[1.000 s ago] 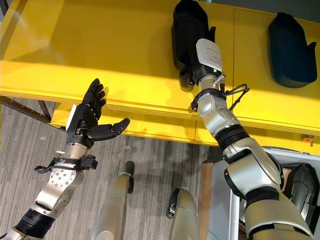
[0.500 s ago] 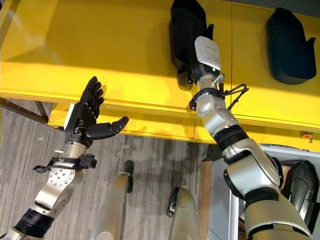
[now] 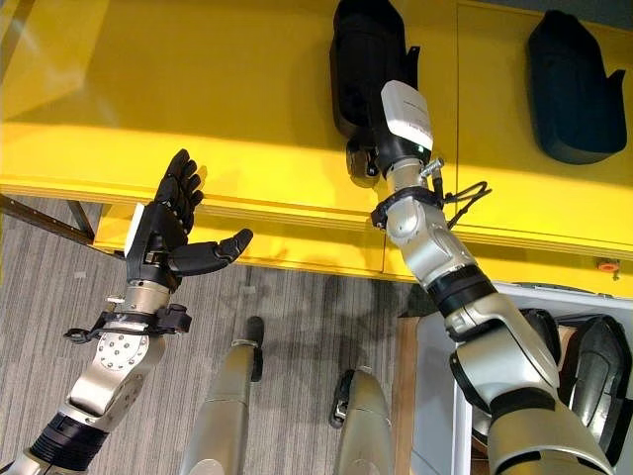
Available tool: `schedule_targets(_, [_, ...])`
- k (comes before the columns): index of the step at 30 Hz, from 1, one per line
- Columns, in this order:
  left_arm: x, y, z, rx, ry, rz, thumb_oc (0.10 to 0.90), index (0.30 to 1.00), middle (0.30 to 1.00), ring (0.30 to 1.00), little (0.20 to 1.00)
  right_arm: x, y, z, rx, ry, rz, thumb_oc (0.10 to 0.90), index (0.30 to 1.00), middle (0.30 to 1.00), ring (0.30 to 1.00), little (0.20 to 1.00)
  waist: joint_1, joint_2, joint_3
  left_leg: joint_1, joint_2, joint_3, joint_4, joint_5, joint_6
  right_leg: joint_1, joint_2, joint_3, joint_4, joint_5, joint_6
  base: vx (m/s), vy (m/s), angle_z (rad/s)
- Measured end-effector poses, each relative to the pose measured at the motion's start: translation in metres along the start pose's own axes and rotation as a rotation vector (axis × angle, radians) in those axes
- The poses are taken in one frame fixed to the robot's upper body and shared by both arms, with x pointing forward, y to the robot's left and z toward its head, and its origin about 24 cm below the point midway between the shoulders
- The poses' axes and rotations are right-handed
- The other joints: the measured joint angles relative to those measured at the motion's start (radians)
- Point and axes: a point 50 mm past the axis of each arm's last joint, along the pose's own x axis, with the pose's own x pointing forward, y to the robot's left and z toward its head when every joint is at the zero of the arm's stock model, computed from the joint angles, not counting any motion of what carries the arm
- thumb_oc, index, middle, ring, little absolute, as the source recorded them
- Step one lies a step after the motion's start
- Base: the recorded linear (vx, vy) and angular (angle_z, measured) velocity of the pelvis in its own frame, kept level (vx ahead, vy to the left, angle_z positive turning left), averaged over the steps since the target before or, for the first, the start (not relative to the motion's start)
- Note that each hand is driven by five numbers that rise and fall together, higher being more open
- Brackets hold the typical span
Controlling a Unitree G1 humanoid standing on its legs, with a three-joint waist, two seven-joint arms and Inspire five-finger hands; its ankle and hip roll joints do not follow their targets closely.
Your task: Move parts from the plastic box to the shelf.
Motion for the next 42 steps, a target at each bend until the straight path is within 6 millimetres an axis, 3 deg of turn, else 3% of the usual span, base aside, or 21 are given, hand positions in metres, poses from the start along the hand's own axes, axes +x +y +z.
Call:
schedule_targets(8, [-0.001, 0.016, 0.003, 0.015, -0.013, 0.083, 0.9, 1.0, 1.0, 1.0, 1.0, -0.044, -0.004, -0.001, 0.123, -0.066, -0.034, 0.9, 1.0, 1.0, 1.0, 1.0, -0.028, -0.008, 0.003, -0.007, 0.001, -0.002, 0.002, -0.002, -0.001, -0.002, 0.001, -0.001, -0.003, -0.002, -0.003, 0.0, -0.001, 0.0])
schedule_targets(13, [-0.004, 0.022, 0.004, 0.051, -0.02, 0.099, 0.9, 1.0, 1.0, 1.0, 1.0, -0.074, 0.002, -0.014, 0.142, -0.047, 0.003, 0.9, 1.0, 1.0, 1.0, 1.0, -0.037, -0.013, 0.005, -0.007, 0.008, -0.002, 0.002, -0.004, -0.002, -0.003, 0.005, -0.001, -0.005, -0.002, -0.003, 0.0, -0.003, -0.01])
schedule_targets(28, [-0.011, 0.025, 0.008, 0.055, -0.029, 0.113, 0.9, 1.0, 1.0, 1.0, 1.0, -0.083, -0.021, -0.015, 0.118, -0.074, -0.087, 0.9, 1.0, 1.0, 1.0, 1.0, -0.049, -0.019, 0.004, -0.017, 0.021, -0.002, 0.004, -0.004, -0.003, -0.017, 0.017, 0.001, -0.004, -0.002, -0.004, 0.0, -0.001, 0.0])
schedule_targets(38, [-0.018, 0.026, 0.009, 0.052, -0.024, 0.11, 0.9, 1.0, 1.0, 1.0, 1.0, -0.109, -0.044, 0.006, 0.131, -0.206, -0.181, 0.9, 1.0, 1.0, 1.0, 1.0, -0.053, -0.024, 0.002, -0.011, 0.036, -0.001, -0.008, -0.002, -0.004, -0.018, 0.031, 0.003, -0.012, 0.003, -0.009, 0.01, -0.007, -0.02])
schedule_targets(42, [-0.02, 0.026, 0.007, 0.054, -0.012, 0.109, 0.9, 1.0, 1.0, 1.0, 1.0, -0.118, -0.045, 0.006, 0.144, -0.22, -0.181, 0.9, 1.0, 1.0, 1.0, 1.0, -0.058, -0.039, -0.001, 0.025, 0.045, 0.009, -0.064, 0.014, 0.004, 0.011, 0.037, 0.0, -0.055, 0.022, -0.012, 0.01, -0.005, -0.01])
